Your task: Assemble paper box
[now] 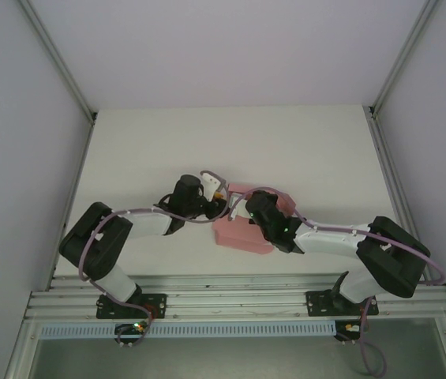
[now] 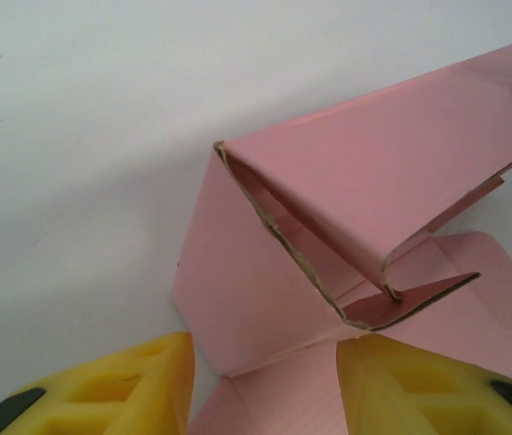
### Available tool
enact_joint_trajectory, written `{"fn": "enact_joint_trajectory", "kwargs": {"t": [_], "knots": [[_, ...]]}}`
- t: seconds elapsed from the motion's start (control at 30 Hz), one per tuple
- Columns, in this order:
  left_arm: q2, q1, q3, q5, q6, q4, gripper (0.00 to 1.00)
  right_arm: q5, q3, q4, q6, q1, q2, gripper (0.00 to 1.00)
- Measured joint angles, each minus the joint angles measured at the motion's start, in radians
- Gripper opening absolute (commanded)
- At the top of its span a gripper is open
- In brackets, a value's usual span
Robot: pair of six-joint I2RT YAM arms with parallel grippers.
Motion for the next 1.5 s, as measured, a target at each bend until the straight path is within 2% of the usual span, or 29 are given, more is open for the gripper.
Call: {"fn": "enact_joint_trajectory", "kwargs": {"t": [0.17,0.4,0.5,0.73,1.03,1.1,1.17,1.23,1.3,1.37,1.4,1.43,1.5], "knots": [[0.001,0.003,-0.050,0.010,0.003,0.082,0.46,0.042,-0.023,0.058,-0.014,0.011,0.019,0.00],[0.001,0.058,-0.098,0.101,0.021,0.110,0.46,0.083,-0.075,0.192,-0.087,0.018,0.051,0.00],[0.001,0.071,-0.098,0.123,0.025,0.123,0.51,0.082,-0.080,0.206,-0.092,0.018,0.051,0.00],[0.043,0.061,-0.079,0.153,0.036,0.175,0.51,0.080,-0.070,0.187,-0.082,0.018,0.051,0.00],[0.142,0.021,-0.054,0.098,0.040,0.287,0.36,0.069,-0.029,0.099,-0.045,0.018,0.051,0.00],[0.159,0.015,-0.049,0.069,0.040,0.312,0.32,0.070,-0.024,0.086,-0.034,0.017,0.051,0.00],[0.178,0.013,-0.043,0.035,0.040,0.341,0.24,0.066,-0.018,0.077,-0.021,0.017,0.051,0.00],[0.189,0.005,-0.042,-0.009,0.046,0.369,0.23,0.059,-0.017,0.070,-0.004,0.017,0.051,0.00],[0.200,-0.006,-0.040,-0.047,0.046,0.393,0.16,0.059,-0.013,0.059,0.010,0.016,0.051,0.00],[0.211,-0.011,-0.034,-0.077,0.047,0.410,0.02,0.056,-0.010,0.048,0.027,0.016,0.050,0.00],[0.216,-0.013,-0.030,-0.092,0.053,0.417,0.00,0.054,-0.008,0.042,0.033,0.016,0.050,0.00],[0.222,-0.014,-0.027,-0.106,0.057,0.425,0.00,0.051,-0.005,0.035,0.045,0.016,0.049,0.04],[0.227,-0.019,-0.026,-0.123,0.058,0.439,0.00,0.043,0.002,0.015,0.074,0.015,0.039,0.19]]}}
